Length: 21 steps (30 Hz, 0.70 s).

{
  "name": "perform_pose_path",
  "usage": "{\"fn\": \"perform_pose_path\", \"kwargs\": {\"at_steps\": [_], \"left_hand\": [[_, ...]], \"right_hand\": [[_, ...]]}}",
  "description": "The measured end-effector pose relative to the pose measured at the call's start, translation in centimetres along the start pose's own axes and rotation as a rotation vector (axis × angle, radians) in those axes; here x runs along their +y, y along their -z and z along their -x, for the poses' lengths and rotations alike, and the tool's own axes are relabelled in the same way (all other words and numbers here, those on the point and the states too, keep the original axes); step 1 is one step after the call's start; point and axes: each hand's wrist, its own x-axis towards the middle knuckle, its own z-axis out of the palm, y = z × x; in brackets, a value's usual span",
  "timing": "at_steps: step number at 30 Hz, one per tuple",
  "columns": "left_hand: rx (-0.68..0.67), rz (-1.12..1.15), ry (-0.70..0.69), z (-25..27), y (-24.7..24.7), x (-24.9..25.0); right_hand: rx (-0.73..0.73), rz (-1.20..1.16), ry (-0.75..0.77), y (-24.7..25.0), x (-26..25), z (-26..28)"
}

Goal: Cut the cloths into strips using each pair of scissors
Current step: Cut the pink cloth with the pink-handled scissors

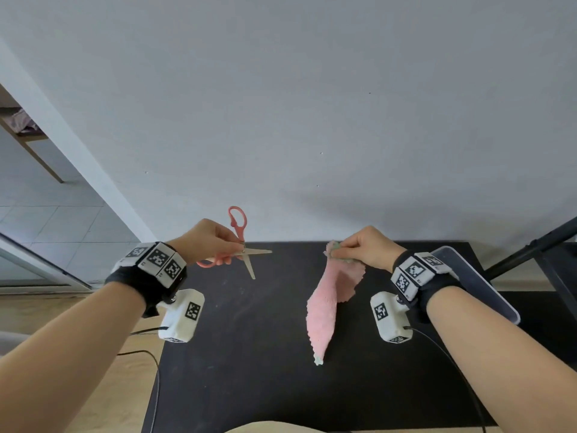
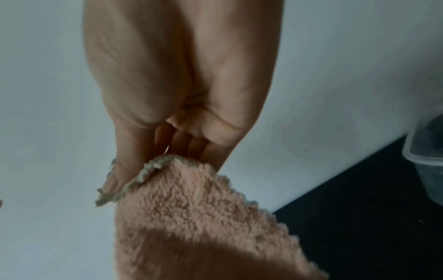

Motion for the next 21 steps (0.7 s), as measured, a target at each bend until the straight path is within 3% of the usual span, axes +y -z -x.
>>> {"fn": "perform_pose_path", "kwargs": {"at_steps": [10,15,21], "left_hand": [[-0.149,-0.035,-0.085,0.0,-3.9,2.7],[-0.135,-0.028,-0.091,-0.1,-4.9,3.1],[-0.065,0.095,-0.089,0.1,-5.5,3.2]], "right_hand": [[-0.104,-0.164,0.082,-3.4,-4.0,-0.9],[-0.184,-0.210,0.073,-4.7,-5.2,-1.2],[-0.142,-0.114,0.085,-5.2,-5.3,-1.5]]}}
